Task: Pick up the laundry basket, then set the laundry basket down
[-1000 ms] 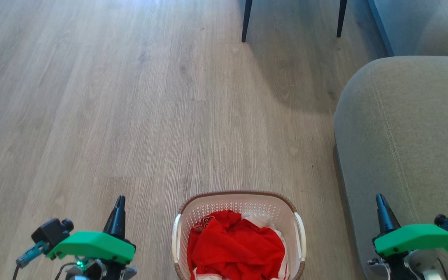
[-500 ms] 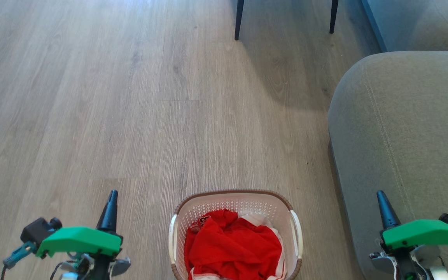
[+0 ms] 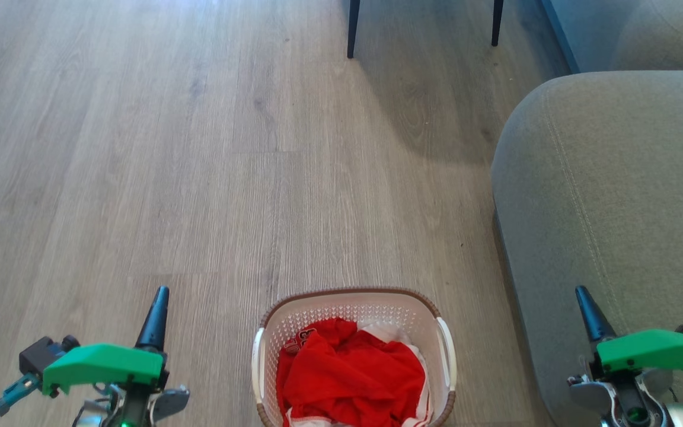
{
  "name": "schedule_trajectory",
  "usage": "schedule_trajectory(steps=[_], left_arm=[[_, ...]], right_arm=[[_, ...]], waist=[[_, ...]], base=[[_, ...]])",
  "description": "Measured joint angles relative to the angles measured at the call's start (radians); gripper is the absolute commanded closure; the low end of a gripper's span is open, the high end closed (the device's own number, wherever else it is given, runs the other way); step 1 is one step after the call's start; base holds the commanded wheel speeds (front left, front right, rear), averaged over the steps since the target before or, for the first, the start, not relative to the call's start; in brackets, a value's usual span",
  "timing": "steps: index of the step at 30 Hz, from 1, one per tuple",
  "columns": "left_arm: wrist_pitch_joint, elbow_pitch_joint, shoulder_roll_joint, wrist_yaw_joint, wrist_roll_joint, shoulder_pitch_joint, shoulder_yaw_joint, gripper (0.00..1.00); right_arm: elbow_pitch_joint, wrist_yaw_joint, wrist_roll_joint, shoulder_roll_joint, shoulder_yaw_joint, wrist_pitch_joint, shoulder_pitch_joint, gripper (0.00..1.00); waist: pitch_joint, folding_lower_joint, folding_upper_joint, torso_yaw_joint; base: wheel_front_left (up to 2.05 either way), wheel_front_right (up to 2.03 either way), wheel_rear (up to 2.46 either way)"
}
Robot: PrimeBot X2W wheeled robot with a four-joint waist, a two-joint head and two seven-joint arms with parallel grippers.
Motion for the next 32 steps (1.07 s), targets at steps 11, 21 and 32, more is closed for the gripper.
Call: schedule_trajectory(steps=[11, 21, 32], left_arm=[[0.035, 0.000, 0.000, -0.008, -0.119, -0.015, 0.033, 1.00], [0.062, 0.000, 0.000, -0.017, -0.226, -0.022, 0.062, 1.00], [0.096, 0.001, -0.001, -0.034, -0.345, -0.039, 0.096, 1.00]], right_arm=[[0.003, 0.000, 0.116, 0.000, -0.020, 0.030, -0.006, 1.00], [0.008, 0.000, 0.219, 0.000, -0.033, 0.059, -0.021, 1.00], [0.014, 0.000, 0.335, 0.000, -0.053, 0.087, -0.035, 1.00]], waist=[[0.004, 0.0000, 0.0000, -0.018], [0.008, 0.0000, 0.0000, -0.034], [0.012, 0.0000, 0.0000, -0.051]], base=[[0.00, 0.00, 0.00], [0.00, 0.00, 0.00], [0.00, 0.00, 0.00]])
